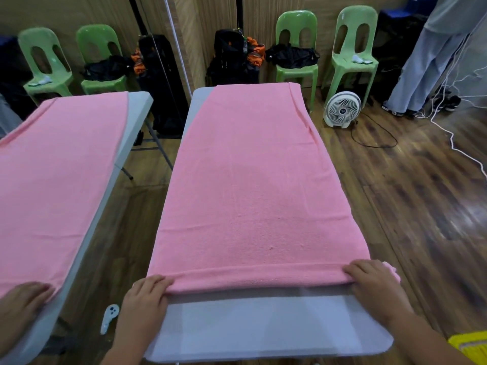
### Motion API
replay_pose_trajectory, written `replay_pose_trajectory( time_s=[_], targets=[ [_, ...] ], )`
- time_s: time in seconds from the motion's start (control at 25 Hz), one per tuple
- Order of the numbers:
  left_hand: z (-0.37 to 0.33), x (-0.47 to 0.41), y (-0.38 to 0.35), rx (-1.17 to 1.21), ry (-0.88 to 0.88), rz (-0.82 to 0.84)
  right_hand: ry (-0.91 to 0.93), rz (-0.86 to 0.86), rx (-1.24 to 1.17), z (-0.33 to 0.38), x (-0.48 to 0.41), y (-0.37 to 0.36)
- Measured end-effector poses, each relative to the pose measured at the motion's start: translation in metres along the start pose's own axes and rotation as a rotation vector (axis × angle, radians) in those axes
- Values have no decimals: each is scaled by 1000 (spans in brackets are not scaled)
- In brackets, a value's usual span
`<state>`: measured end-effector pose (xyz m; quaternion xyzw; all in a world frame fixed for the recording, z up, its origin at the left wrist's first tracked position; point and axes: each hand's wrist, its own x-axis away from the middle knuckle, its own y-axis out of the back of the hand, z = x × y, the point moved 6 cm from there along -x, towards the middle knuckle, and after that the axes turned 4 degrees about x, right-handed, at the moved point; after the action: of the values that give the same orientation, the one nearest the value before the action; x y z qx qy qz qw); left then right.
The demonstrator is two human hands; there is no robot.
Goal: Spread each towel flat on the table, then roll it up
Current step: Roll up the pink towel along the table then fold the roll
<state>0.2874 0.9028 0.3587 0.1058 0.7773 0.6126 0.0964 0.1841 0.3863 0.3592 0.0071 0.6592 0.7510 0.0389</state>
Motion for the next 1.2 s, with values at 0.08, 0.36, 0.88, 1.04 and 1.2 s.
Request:
replay_pose_trajectory(
  time_s=[0.08,0.36,0.88,1.04,1.2],
  targets=[
    [8,0,7,4,-13,-12,-16,52,2,-24,5,6],
    [19,-13,23,55,10,48,-125,305,-119,-31,-24,19],
    [4,-27,14,-69,-44,19,0,20,44,-27,-25,8],
    [10,-4,17,-51,-37,45,-28,201,58,-31,-7,14],
    [10,-43,30,-4,52,103,-226,314,5,-40,-42,17]
  ],
)
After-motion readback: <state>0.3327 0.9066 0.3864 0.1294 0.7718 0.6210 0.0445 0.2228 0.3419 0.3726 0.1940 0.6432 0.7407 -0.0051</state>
